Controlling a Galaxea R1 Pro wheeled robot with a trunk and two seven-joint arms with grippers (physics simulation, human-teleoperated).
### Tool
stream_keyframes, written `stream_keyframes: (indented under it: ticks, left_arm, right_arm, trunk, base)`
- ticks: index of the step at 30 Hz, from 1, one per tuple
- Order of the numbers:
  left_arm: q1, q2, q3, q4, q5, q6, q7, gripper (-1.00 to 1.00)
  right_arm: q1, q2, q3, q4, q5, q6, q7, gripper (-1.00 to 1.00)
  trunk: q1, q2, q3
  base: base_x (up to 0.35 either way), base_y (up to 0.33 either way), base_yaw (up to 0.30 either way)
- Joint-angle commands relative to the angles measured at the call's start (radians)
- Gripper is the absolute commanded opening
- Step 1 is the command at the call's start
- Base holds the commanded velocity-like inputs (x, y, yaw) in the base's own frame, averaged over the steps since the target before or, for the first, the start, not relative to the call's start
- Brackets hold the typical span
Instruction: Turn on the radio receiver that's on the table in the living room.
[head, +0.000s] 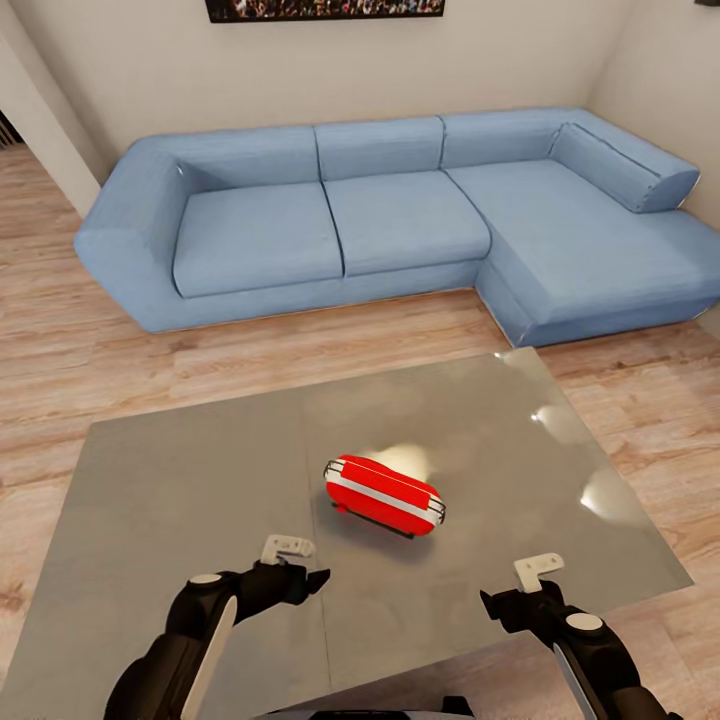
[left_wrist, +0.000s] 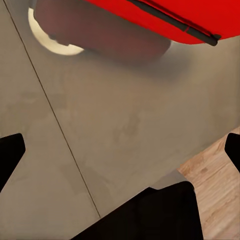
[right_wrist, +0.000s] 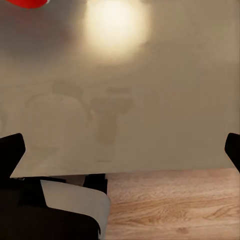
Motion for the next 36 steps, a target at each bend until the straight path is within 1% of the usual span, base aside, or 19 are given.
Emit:
stream_keyframes:
  ticks: [1,36]
  left_arm:
    - [-0.003,0.000,0.000,0.006,0.000,0.000,0.000,1.00]
    - [-0.010,0.000,-0.002,0.007,0.000,-0.002,0.002,1.00]
  right_arm:
    - [0.000,0.000,0.000,0.000,0.000,0.000,0.000,1.00]
    - [0.000,0.000,-0.002,-0.017,0.000,-0.006,-0.002,1.00]
  trunk:
    - [0.000,0.000,0.000]
    - [0.000,0.000,0.000]
  base:
    - [0.000,0.000,0.000]
    - [0.000,0.000,0.000]
